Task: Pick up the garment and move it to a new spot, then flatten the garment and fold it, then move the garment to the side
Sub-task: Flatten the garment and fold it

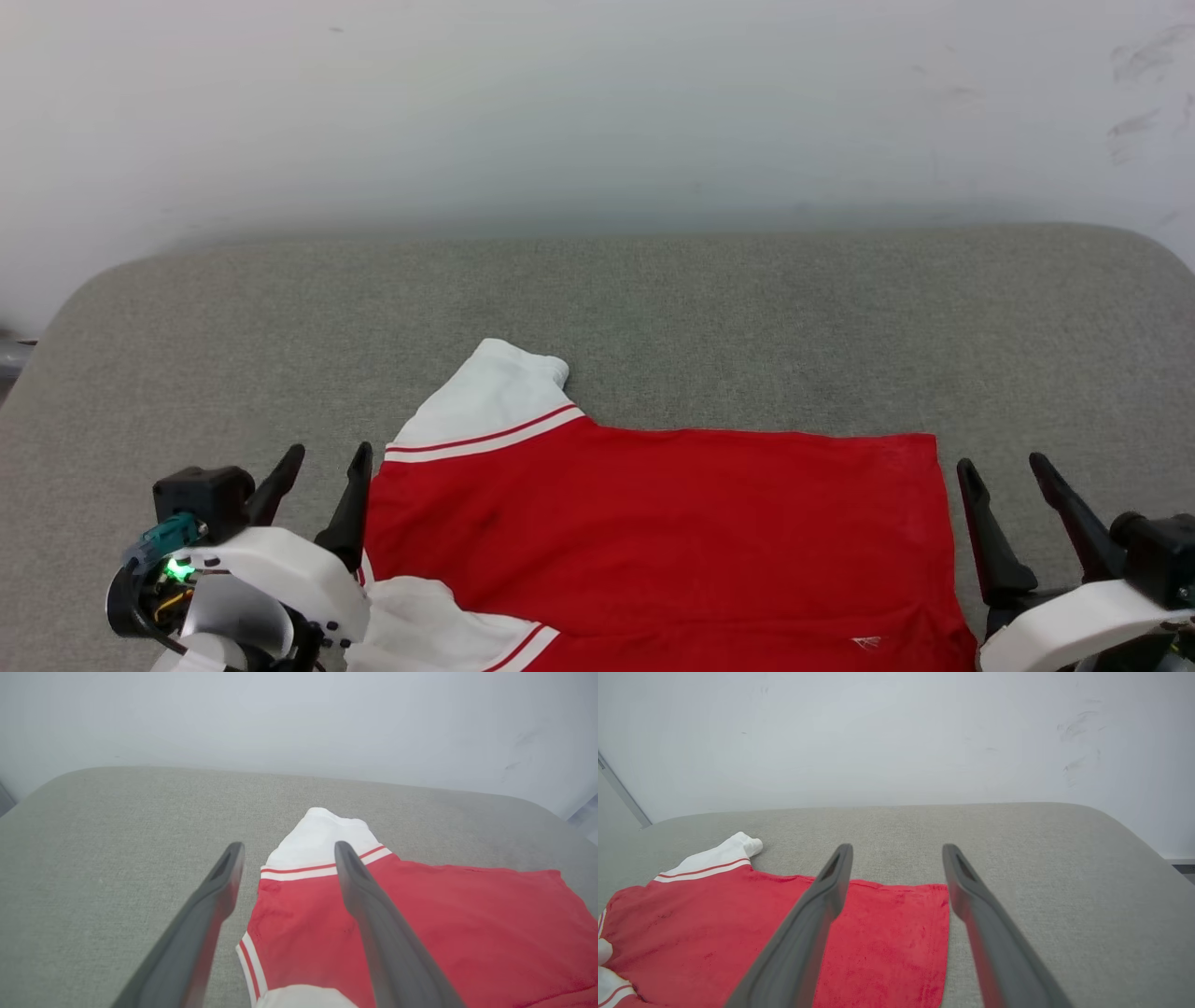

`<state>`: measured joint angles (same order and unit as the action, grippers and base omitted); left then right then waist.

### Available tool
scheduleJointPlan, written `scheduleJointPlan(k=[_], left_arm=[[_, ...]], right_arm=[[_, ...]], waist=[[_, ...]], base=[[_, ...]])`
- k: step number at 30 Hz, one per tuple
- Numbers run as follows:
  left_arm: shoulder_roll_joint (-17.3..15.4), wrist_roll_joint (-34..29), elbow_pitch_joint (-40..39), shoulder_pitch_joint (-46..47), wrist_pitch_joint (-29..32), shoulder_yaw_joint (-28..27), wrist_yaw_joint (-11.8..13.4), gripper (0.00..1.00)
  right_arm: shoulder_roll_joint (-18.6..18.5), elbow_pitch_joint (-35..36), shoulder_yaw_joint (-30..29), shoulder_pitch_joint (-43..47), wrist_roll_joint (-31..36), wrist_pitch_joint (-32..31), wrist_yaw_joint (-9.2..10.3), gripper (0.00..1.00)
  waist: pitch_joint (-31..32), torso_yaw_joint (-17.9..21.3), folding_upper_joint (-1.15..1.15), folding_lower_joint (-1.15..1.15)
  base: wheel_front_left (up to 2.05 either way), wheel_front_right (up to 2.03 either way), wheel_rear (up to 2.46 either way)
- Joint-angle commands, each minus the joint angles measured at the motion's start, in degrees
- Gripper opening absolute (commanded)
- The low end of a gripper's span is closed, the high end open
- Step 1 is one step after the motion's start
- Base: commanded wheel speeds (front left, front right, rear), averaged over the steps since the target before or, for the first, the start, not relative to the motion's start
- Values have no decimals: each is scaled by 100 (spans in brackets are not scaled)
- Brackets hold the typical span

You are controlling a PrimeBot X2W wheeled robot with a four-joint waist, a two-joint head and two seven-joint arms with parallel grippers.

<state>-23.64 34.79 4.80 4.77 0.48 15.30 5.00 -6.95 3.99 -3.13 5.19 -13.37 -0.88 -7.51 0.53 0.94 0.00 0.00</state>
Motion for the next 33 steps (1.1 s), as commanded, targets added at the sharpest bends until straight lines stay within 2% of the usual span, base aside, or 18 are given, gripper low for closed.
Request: scheduleJointPlan(k=[1,5,10,15,19,23,24,25,28,33], left_arm=[[29,-54,36,135,-119,-7,-40,100],[116,-138,192,579,-418,-20,-97,100],[130,-189,527,1288,-514,-30,-239,100],[28,-34,1015,2142,-94,23,-532,100],[-129,239,1493,2817,697,102,-842,100],[-344,667,1995,3412,1927,224,-1057,100],[-424,780,2102,3551,2264,240,-1084,100],[-424,780,2102,3551,2264,240,-1084,100],[-591,1057,2320,3865,3098,309,-1143,100],[-786,1337,2584,4202,4143,396,-1122,100]], right_arm=[[37,78,-37,-88,61,-9,4,100],[89,330,-79,-305,111,-45,4,100],[115,546,-101,-693,170,-34,4,100],[129,641,-110,-1037,163,-26,4,100],[154,593,-133,-1203,138,-30,5,100],[201,505,-116,-1280,74,15,5,100],[214,477,-98,-1295,62,27,5,100],[214,477,-98,-1295,62,27,5,100],[248,394,-90,-1341,28,76,5,100],[297,266,-63,-1380,-37,153,5,100]], waist=[[-96,48,0,0],[-467,147,0,0],[-978,308,0,0],[-1448,457,0,0],[-1718,600,0,0],[-1931,762,0,0],[-1982,817,0,0],[-1982,817,0,0],[-2096,952,0,0],[-2324,1133,0,0]], base=[[0,0,0],[0,0,0],[0,0,0],[0,0,0],[0,0,0],[0,0,0],[0,0,0],[0,0,0],[0,0,0],[0,0,0]])
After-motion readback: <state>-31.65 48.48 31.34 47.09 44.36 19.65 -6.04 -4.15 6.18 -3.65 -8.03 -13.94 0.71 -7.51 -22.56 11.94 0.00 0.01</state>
